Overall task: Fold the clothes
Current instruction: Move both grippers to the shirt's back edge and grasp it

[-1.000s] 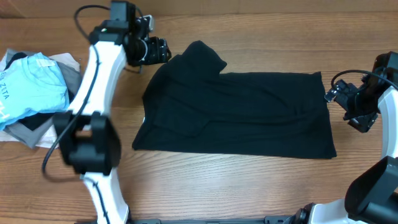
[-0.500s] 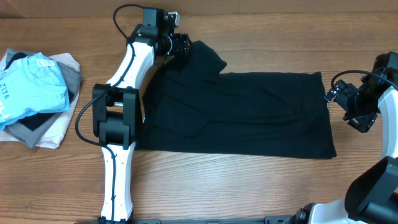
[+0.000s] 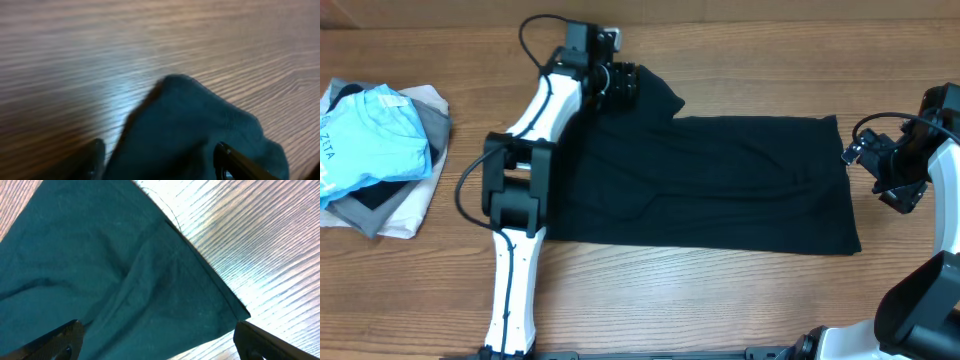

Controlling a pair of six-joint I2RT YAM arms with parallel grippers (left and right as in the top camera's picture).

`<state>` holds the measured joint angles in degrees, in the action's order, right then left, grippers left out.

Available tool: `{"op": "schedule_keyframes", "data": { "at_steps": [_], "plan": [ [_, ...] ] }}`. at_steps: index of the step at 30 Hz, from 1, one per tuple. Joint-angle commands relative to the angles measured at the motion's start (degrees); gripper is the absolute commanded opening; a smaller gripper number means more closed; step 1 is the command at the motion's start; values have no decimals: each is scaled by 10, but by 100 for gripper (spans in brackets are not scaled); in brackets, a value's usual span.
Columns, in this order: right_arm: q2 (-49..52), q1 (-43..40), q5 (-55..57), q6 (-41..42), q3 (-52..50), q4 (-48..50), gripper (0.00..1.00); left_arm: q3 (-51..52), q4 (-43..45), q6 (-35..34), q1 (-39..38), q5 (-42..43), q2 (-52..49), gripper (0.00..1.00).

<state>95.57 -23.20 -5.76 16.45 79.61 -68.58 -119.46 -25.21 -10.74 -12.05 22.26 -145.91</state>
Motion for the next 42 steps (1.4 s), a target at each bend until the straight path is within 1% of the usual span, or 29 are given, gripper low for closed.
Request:
{"op": "schedule_keyframes", "data": {
  "at_steps": [1, 3, 4, 5, 6, 7, 8, 9, 11, 14, 15, 18, 20, 22, 26, 29, 31, 34, 37, 38, 40, 41, 42],
  "plan": [
    [-10, 0, -4, -4, 14, 2, 100, -14, 4, -5, -16, -3, -33, 72],
    [-10, 0, -4, -4, 14, 4, 100, -14, 0, -6, -18, -4, -36, 69],
    [-10, 0, -4, -4, 14, 7, 100, -14, -2, -6, -18, -4, -36, 59],
    [-10, 0, -3, -4, 14, 9, 99, -14, -2, -6, -17, -4, -36, 43],
    [-10, 0, -3, -4, 14, 15, 97, -17, -3, -11, -17, -4, -35, 25],
    [-10, 0, -3, -4, 14, 17, 96, -20, -6, -17, -15, -3, -35, 21],
    [-10, 0, -3, -4, 14, 24, 92, -26, -11, -24, -13, -1, -34, 18],
    [-9, 0, -4, -5, 14, 30, 91, -33, -16, -29, -11, -1, -33, 17],
    [-8, 0, -4, -36, 14, 42, 89, -63, -42, -42, -4, -1, -30, 13],
    [10, 0, -13, -64, 15, 58, 90, -119, -99, -54, 5, 2, -26, 11],
    [23, 0, -21, -76, 16, 63, 92, -141, -125, -63, 8, 9, -24, 10],
    [61, 1, -24, -80, 25, 86, 93, -189, -187, -64, 12, 33, -20, 9],
    [90, 5, -33, -87, 37, 120, 93, -220, -238, -64, 15, 33, -19, 9],
    [118, 16, -35, -90, 43, 199, 93, -247, -291, -64, 18, 33, -19, 8],
    [161, 46, -35, -90, 43, 321, 95, -260, -334, -64, 19, 33, -19, 6],
    [202, 70, -33, -90, 43, 393, 93, -260, -367, -64, 19, 33, -19, 4],
    [223, 75, -23, -83, 43, 420, 91, -260, -379, -64, 19, 33, -19, 4],
    [260, 74, 8, -42, 43, 450, 87, -260, -397, -63, 19, 33, -19, 4],
    [269, 74, 8, -42, 43, 460, 86, -260, -397, -60, 19, 32, -19, 4],
    [271, 74, 10, -42, 43, 461, 84, -260, -396, -60, 19, 32, -19, 4],
    [276, 74, 12, -42, 43, 464, 73, -260, -397, -60, 19, 29, -19, 4],
    [278, 74, 12, -42, 43, 465, 66, -260, -397, -60, 19, 29, -19, 4],
    [279, 75, 12, -42, 43, 465, 55, -260, -398, -60, 19, 29, -19, 4]
  ]
}}
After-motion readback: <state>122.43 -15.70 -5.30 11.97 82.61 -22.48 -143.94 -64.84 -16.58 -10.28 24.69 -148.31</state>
